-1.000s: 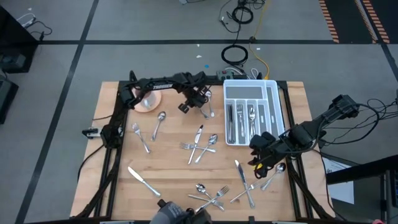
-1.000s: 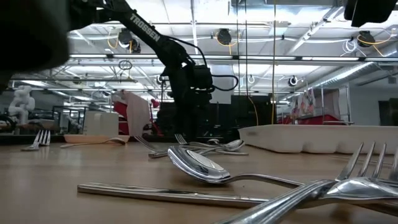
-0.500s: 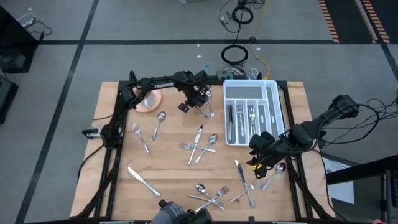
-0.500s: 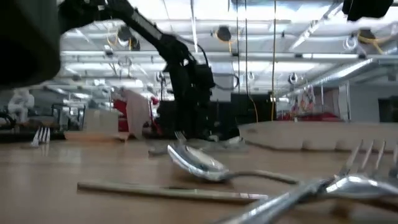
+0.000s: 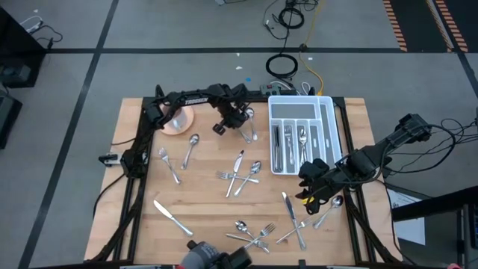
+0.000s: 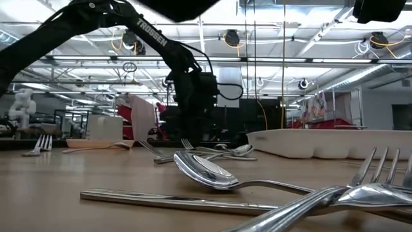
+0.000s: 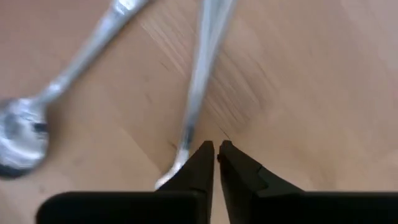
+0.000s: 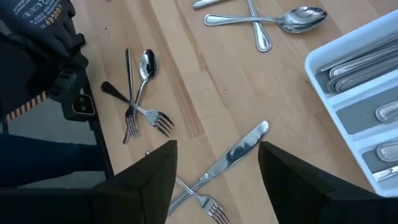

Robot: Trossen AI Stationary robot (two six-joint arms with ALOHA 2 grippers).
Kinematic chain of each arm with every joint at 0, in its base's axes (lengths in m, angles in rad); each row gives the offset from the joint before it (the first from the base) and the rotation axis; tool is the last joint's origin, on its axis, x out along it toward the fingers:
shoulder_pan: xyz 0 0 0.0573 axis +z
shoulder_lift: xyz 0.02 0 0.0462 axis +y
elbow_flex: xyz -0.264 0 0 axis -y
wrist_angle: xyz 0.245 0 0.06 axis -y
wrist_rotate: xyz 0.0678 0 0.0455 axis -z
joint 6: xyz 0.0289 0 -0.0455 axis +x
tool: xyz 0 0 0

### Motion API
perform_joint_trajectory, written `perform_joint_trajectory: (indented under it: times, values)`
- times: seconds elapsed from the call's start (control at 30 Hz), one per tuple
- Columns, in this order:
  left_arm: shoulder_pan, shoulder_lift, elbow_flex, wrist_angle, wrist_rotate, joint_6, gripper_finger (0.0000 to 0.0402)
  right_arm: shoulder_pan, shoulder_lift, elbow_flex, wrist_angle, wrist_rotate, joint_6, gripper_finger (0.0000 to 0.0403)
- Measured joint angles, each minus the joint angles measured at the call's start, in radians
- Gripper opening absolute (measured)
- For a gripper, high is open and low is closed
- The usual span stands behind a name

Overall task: Sort silverware
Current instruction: Put the silver fork into the white cutlery tray

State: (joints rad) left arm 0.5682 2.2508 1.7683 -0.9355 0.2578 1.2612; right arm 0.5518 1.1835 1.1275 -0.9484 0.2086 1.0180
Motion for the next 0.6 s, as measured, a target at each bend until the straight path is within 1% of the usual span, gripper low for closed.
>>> perform_joint_trajectory:
  times: [0.07, 0.13, 0.2, 0.3, 0.37, 0.43, 0.5, 0.6]
  values:
    - [0.000, 0.005, -0.001, -0.009, -0.017, 0.002, 0.0022, 0.000, 0.000, 0.000, -0.001, 0.000, -0.002, 0.0217]
    - [-0.001, 0.006, 0.002, -0.010, -0.035, -0.068, 0.0012, 0.000, 0.000, 0.000, -0.001, 0.000, 0.000, 0.0217]
    - [0.004, 0.005, 0.023, -0.018, -0.026, -0.190, 0.0006, 0.000, 0.000, 0.000, 0.000, 0.000, 0.010, 0.0217]
    - [0.023, -0.014, 0.060, -0.059, 0.050, -0.428, 0.0008, 0.000, 0.000, 0.000, 0.000, 0.001, 0.017, 0.0217]
    - [0.037, -0.049, 0.085, -0.065, 0.109, -0.592, 0.0010, 0.000, 0.000, 0.000, 0.001, 0.009, 0.018, 0.0217]
    - [0.042, -0.101, 0.090, -0.066, 0.132, -0.722, 0.0010, 0.000, 0.000, 0.000, 0.002, 0.026, 0.018, 0.0217]
    - [0.041, -0.151, 0.089, -0.076, 0.132, -0.719, 0.0010, 0.000, 0.000, 0.000, -0.001, 0.029, 0.018, 0.0217]
    - [0.025, -0.228, 0.089, -0.066, 0.037, -0.615, 0.0011, 0.000, 0.000, 0.000, -0.014, 0.030, 0.015, 0.0217]
